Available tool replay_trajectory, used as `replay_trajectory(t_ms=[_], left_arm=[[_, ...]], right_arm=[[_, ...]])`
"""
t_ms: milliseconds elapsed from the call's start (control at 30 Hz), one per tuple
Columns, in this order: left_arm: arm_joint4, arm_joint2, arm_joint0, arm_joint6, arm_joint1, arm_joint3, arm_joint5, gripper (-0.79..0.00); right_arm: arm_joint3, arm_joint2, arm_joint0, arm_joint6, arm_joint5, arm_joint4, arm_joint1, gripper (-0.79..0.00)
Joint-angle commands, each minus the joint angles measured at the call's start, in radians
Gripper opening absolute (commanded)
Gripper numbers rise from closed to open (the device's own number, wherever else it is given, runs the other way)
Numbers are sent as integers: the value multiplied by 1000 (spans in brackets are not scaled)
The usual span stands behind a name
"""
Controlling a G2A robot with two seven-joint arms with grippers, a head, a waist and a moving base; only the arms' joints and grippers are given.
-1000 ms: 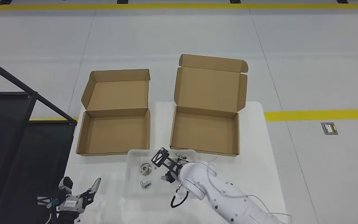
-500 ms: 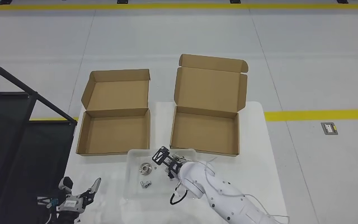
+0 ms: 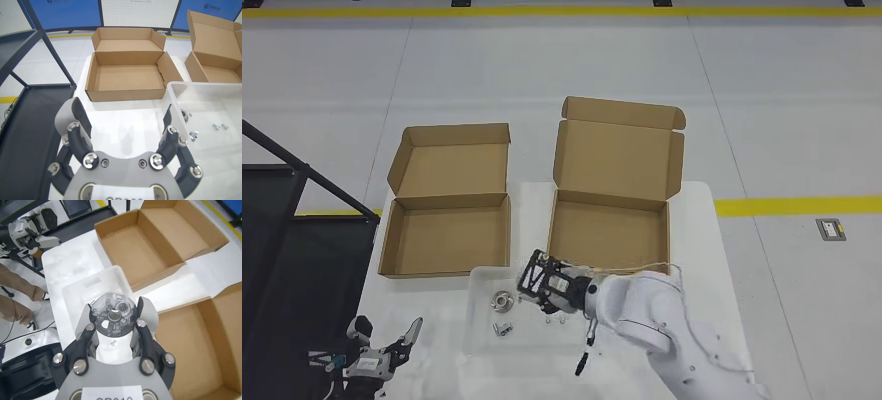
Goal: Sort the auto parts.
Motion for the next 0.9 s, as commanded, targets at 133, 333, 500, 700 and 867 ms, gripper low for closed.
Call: replay_trajectory(t_ms=[133, 333, 500, 700, 867], left_arm=[[0, 0, 0, 0, 0, 0, 0, 0], [0, 0, 0, 0, 0, 0, 0, 0], [0, 0, 0, 0, 0, 0, 0, 0], [0, 0, 0, 0, 0, 0, 0, 0], [0, 0, 0, 0, 0, 0, 0, 0]], right_arm=[[73, 71, 77, -28, 134, -87, -1, -785], [351, 25, 252, -89, 267, -140, -33, -785], [586, -35, 384, -121, 287, -99, -70, -785], [586, -35, 384, -121, 287, -99, -70, -785], [585, -36, 381, -124, 287, -100, -70, -785]])
